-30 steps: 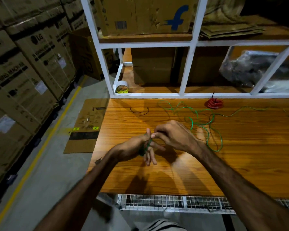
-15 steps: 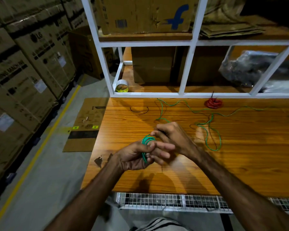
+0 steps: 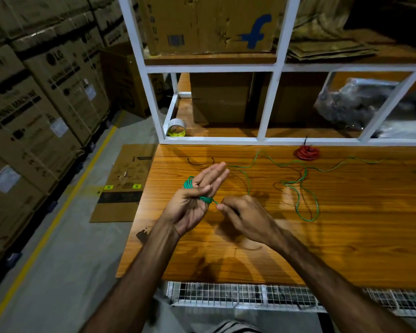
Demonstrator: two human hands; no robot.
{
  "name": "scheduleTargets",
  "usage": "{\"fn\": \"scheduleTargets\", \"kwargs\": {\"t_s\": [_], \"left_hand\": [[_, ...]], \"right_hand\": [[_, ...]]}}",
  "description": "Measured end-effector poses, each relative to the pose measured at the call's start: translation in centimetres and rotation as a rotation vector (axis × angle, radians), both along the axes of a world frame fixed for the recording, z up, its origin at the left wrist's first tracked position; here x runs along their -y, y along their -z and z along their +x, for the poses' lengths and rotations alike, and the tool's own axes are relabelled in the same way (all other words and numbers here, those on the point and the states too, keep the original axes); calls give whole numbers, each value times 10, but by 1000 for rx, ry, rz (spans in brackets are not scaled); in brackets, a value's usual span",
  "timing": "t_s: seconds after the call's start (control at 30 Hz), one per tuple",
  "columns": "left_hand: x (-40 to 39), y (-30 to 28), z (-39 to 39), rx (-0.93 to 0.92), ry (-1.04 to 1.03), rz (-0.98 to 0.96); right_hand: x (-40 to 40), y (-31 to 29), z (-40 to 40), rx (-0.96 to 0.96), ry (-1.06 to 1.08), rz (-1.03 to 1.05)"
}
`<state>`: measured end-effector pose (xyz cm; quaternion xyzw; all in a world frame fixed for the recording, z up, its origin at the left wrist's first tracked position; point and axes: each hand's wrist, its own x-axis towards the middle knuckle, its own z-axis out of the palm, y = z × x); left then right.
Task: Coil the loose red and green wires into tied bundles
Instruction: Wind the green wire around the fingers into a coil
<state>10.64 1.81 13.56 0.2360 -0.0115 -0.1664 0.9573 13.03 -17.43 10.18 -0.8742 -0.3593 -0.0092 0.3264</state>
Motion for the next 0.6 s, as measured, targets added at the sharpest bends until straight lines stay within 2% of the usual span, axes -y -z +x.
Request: {"fn": "scheduleTargets", "kwargs": {"t_s": [0.2, 0.27, 0.33, 0.37, 0.47, 0.53, 0.6], "left_hand": [[7, 8, 10, -55, -108, -72], [12, 11, 9, -71, -167, 11], [16, 18, 11, -66, -232, 230], [19, 24, 12, -36, -265, 414], [17, 39, 13, 88, -187, 889], [8, 41, 10, 134, -76, 1042], [5, 36, 1, 121, 62, 1083]], "right_hand": [[-2, -8, -10, 37, -17, 26], [0, -8, -8, 68, -20, 4], [1, -7, -4, 93, -23, -40], [2, -6, 0, 104, -30, -69], [5, -10, 11, 130, -35, -150], [9, -15, 19, 161, -52, -157], [11, -19, 23, 167, -60, -168]]}}
